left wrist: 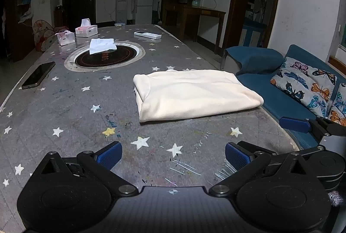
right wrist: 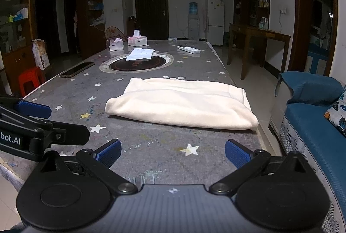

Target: Fold clothes

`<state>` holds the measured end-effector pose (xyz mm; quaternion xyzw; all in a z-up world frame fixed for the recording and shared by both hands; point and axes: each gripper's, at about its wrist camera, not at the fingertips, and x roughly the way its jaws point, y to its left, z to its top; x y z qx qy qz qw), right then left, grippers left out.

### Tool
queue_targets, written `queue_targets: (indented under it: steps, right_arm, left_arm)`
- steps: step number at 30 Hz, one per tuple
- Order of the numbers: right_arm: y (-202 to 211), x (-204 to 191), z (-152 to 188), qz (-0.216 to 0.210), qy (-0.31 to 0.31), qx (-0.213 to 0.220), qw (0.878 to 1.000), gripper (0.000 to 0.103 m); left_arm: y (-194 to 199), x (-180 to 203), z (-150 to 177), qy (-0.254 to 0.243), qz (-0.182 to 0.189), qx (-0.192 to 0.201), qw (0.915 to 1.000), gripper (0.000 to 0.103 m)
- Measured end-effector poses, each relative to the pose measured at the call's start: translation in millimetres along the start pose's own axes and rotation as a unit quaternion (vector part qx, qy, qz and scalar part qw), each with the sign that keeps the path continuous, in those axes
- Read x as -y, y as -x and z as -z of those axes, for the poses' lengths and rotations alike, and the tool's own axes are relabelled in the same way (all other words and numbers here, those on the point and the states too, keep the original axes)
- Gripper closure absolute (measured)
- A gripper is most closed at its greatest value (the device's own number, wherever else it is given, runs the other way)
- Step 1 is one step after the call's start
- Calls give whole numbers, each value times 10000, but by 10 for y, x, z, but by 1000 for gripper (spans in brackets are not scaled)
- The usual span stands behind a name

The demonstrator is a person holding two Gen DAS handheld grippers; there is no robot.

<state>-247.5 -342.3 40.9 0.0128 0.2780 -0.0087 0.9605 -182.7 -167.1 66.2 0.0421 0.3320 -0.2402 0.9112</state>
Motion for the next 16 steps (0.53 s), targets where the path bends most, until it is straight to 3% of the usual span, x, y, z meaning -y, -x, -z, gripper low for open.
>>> queue_targets:
  steps: [16]
  right_arm:
    - [-424,100,-110,-35,-46,-325,9995,0]
  left_arm:
    - [-401,-100,-157,92,-8,-297,9995,0]
